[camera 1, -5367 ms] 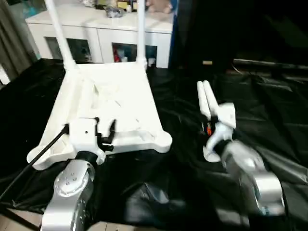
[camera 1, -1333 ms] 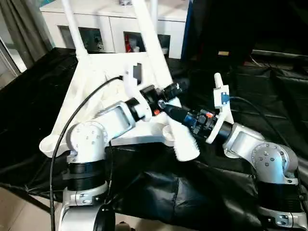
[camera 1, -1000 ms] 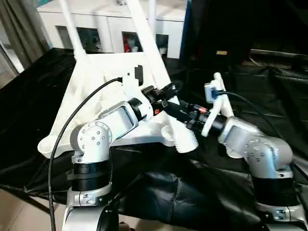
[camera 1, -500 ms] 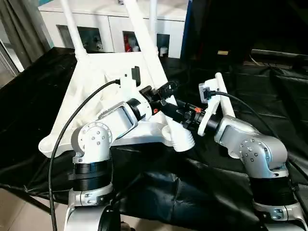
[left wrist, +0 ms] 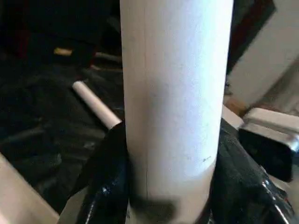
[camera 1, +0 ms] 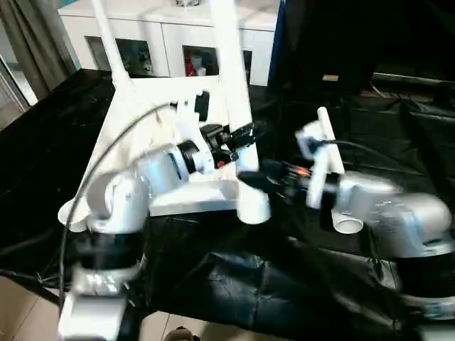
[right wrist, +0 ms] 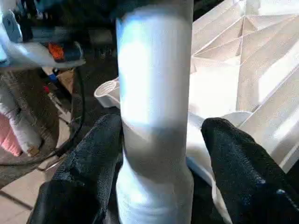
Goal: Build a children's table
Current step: Pick table leg
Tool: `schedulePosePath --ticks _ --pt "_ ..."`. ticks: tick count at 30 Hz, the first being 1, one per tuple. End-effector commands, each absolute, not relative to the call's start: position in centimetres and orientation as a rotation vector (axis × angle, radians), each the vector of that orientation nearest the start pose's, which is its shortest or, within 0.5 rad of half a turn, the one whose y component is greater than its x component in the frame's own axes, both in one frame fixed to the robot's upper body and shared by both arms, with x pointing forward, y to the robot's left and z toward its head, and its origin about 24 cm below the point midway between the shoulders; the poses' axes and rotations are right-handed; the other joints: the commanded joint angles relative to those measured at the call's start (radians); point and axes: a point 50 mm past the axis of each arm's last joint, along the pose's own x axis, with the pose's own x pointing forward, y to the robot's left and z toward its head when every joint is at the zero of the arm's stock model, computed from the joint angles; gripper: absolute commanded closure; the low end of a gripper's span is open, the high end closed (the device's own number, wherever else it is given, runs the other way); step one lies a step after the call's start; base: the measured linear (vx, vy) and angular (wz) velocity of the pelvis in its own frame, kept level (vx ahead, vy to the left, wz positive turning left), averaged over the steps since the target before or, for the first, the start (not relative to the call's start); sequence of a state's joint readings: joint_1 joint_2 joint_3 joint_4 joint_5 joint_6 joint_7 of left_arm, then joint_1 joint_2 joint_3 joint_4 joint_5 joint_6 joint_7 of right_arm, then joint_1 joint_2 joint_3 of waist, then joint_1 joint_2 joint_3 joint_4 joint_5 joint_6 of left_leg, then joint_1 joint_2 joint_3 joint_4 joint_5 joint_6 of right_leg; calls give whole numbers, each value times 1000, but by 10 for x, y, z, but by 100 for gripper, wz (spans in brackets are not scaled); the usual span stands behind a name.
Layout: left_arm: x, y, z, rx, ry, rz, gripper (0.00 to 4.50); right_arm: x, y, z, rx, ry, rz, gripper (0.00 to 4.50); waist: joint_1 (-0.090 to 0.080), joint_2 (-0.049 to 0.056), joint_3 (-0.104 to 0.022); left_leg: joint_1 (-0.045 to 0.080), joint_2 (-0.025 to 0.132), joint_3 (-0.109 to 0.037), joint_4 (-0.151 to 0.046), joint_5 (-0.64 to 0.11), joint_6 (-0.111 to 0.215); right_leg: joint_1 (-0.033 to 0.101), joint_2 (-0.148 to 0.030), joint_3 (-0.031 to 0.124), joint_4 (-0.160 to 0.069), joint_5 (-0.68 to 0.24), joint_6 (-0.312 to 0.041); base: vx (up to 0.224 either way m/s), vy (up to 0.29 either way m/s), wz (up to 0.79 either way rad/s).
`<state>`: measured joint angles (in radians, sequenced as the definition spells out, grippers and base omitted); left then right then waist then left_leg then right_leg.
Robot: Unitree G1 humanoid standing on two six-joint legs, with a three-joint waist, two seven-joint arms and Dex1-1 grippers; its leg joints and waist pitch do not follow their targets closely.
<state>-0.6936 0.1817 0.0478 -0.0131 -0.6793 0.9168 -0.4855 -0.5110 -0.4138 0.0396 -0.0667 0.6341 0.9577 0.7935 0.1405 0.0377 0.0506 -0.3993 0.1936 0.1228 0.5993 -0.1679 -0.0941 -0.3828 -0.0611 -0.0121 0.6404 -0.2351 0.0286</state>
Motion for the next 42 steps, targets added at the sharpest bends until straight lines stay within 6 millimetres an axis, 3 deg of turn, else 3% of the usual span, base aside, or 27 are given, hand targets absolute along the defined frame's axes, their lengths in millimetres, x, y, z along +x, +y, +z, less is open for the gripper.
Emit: schedulePosePath --ticks 1,11,21,31,36,38,42 --pt "319 80 189 -335 155 -1047 261 294 -129 142 230 405 1136 148 -2 -7 -77 20 2 20 -55 -37 -40 56 -40 17 -60 159 -195 0 0 0" --pt "308 72 193 -350 144 -1201 261 292 -125 139 192 461 1211 148 -3 -11 -76 21 5 24 -54 -51 -24 54 -41 18 -58 140 -235 0 0 0" --pt "305 71 198 -362 123 -1256 261 287 -123 139 204 480 1289 148 -1 -14 -74 20 5 23 -56 -72 -16 52 -43 18 -63 85 -229 0 0 0" --pt "299 69 196 -330 141 -1325 261 288 -122 136 196 487 1305 245 -2 -13 -72 21 7 23 -59 -97 -22 48 -44 19 -65 32 -219 0 0 0" --pt "299 68 196 -321 146 -1327 262 287 -120 137 196 472 1323 256 -1 -14 -73 19 6 23 -58 -85 -21 49 -43 18 -63 52 -220 0 0 0" --pt "300 68 195 -315 148 -1325 262 288 -119 137 211 464 1321 187 -1 -14 -73 19 5 23 -58 -85 -21 49 -43 18 -64 51 -220 0 0 0" --pt "301 69 194 -309 150 -1319 262 291 -119 138 239 450 1294 167 -2 -14 -74 20 5 23 -58 -87 -22 48 -43 18 -63 50 -225 0 0 0"
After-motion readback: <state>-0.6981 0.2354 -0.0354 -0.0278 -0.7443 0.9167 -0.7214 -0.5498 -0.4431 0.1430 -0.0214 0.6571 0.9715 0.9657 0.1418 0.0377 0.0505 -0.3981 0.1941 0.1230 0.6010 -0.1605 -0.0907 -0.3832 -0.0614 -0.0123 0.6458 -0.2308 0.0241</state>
